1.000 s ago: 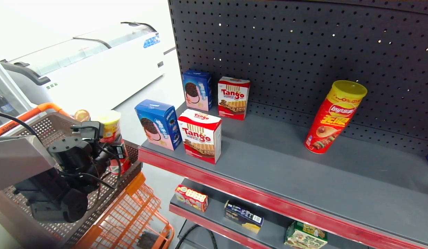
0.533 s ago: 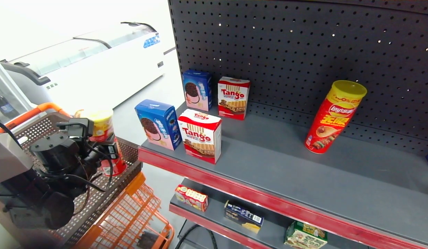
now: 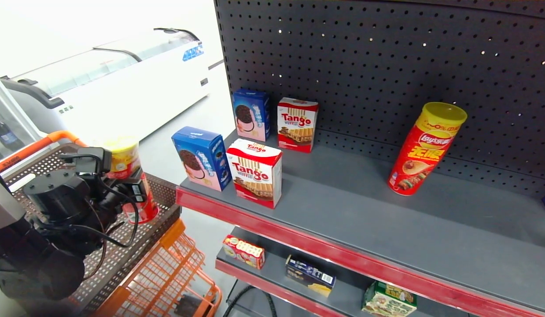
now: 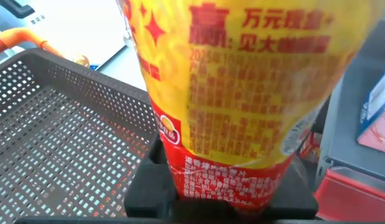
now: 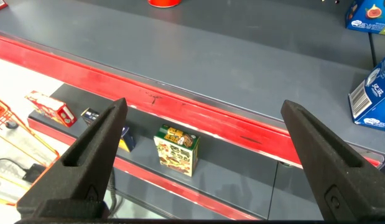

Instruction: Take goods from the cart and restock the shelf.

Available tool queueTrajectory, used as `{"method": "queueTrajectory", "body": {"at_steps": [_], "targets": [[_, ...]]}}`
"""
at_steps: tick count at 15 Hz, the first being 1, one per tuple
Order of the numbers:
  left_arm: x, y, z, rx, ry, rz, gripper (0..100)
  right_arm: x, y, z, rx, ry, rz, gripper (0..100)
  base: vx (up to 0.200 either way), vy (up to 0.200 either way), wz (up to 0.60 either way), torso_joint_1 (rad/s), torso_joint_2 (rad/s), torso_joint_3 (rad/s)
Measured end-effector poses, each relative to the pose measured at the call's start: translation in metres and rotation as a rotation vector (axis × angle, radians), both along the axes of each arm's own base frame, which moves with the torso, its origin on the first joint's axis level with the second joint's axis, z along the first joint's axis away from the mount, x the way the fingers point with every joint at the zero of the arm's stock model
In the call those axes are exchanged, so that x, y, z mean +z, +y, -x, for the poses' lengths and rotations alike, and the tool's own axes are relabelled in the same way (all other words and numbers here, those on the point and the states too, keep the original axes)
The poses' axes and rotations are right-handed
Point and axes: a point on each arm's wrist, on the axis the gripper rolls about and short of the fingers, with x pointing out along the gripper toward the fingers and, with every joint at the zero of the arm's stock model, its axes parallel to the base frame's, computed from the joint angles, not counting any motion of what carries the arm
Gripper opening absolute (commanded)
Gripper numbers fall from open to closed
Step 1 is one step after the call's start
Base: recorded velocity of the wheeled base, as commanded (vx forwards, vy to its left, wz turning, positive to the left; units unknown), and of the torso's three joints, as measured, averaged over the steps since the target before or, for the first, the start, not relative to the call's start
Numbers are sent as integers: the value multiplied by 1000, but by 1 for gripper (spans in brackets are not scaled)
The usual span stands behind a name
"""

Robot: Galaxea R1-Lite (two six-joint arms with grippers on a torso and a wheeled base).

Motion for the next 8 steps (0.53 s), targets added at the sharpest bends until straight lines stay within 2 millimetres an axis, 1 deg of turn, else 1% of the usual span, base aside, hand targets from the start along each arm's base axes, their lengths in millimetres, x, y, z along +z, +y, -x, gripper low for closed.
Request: {"method": "queueTrajectory", "body": {"at_steps": [3, 5, 8], "targets": [[5, -1, 7, -2, -8, -1, 0, 0, 0, 0, 0, 0, 0, 100, 0, 0, 0, 0, 0, 0], [13, -2, 14, -27, -21, -3, 0, 0, 0, 0, 0, 0, 0, 100, 0, 0, 0, 0, 0, 0], [27, -8, 35, -83, -10, -1, 0, 0, 0, 0, 0, 0, 0, 100, 0, 0, 0, 0, 0, 0]]}}
